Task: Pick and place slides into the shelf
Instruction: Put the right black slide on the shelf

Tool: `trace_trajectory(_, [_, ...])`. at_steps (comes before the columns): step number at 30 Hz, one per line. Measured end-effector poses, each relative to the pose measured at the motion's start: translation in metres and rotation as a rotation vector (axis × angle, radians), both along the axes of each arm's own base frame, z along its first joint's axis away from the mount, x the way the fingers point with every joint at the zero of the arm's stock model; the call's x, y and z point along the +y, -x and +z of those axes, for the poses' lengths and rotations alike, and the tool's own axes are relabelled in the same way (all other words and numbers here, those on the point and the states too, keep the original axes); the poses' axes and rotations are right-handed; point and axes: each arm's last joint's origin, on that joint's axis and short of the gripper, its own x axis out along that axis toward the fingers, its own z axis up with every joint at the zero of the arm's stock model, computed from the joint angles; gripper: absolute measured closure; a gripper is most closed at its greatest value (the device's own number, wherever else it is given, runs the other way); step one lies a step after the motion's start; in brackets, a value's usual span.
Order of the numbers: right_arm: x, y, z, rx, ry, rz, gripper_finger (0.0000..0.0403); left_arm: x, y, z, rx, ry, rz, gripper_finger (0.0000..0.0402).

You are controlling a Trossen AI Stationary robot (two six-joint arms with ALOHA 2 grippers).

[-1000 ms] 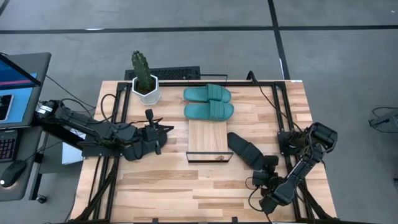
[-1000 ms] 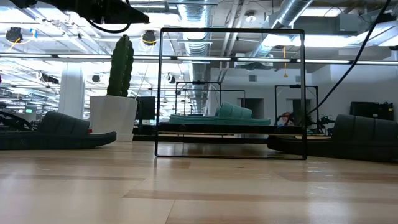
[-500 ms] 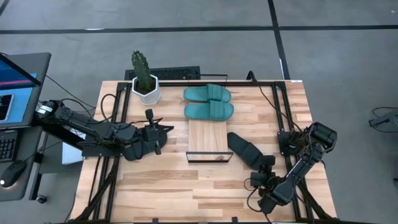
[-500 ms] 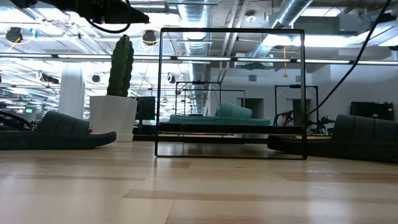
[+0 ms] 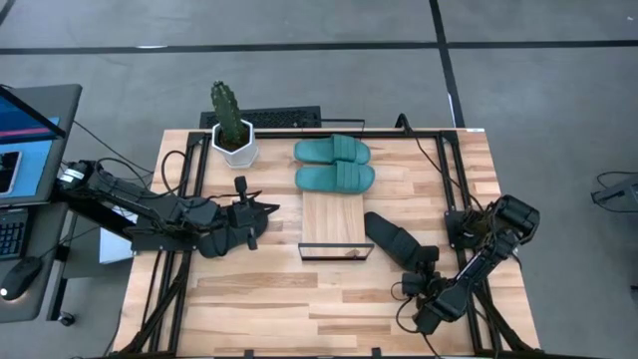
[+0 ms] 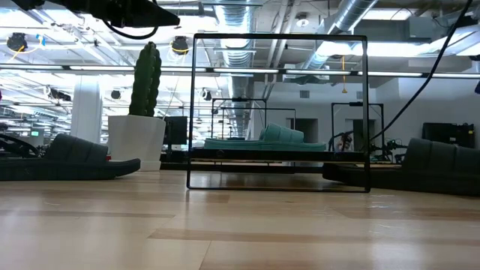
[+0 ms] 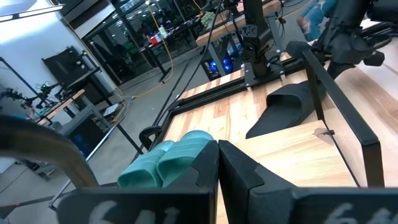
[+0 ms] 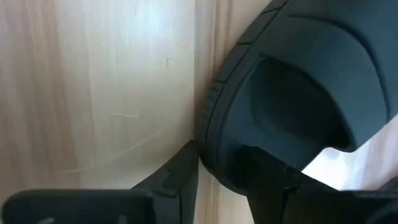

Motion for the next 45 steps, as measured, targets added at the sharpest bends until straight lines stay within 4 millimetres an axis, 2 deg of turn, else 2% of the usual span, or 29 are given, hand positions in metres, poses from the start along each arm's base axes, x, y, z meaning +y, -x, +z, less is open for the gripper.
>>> trace_trajectory(3, [-0.008,0.000,-0.005,0.004,-0.002,-0.025,0.0323,0.000,0.000,0.000,-0.002,0.006,0.000,0.0401])
trace_trajectory(6, [-0.012,-0.003,-0.006,0.006,-0.007,-0.062,0.0378,0.000,0.000,0.000,-0.002,0.006,0.000,0.0401])
trace_trajectory(7, [-0.012,-0.003,-0.006,0.011,-0.013,-0.069,0.0386,0.000,0.000,0.000,-0.002,0.007,0.000,0.0401])
trace_trajectory(10, [-0.012,-0.004,-0.005,0.024,-0.027,-0.100,0.0389,0.000,0.000,0.000,-0.002,0.007,0.000,0.0402])
trace_trajectory(14, [-0.014,0.004,0.003,0.138,0.047,-0.168,0.0396,0.000,0.000,0.000,-0.003,0.007,0.000,0.0401])
trace_trajectory(17, [-0.015,0.011,0.014,0.151,0.125,-0.279,0.0398,0.000,0.000,0.000,-0.003,0.007,0.000,0.0401])
trace_trajectory(22, [-0.011,0.019,0.025,0.136,0.202,-0.334,0.0398,0.000,0.000,0.000,-0.003,0.007,-0.001,0.0401])
trace_trajectory(31, [-0.012,0.023,0.041,0.037,0.327,-0.265,0.0399,0.000,0.000,0.000,-0.003,0.007,-0.001,0.0401])
trace_trajectory(39, [-0.032,0.017,0.070,-0.251,0.309,-0.164,0.0399,0.000,0.000,0.000,-0.004,0.013,0.000,0.0401])
trace_trajectory(45, [-0.056,0.003,0.093,-0.337,0.318,-0.101,0.0400,0.000,0.000,0.000,-0.004,0.013,0.000,0.0401])
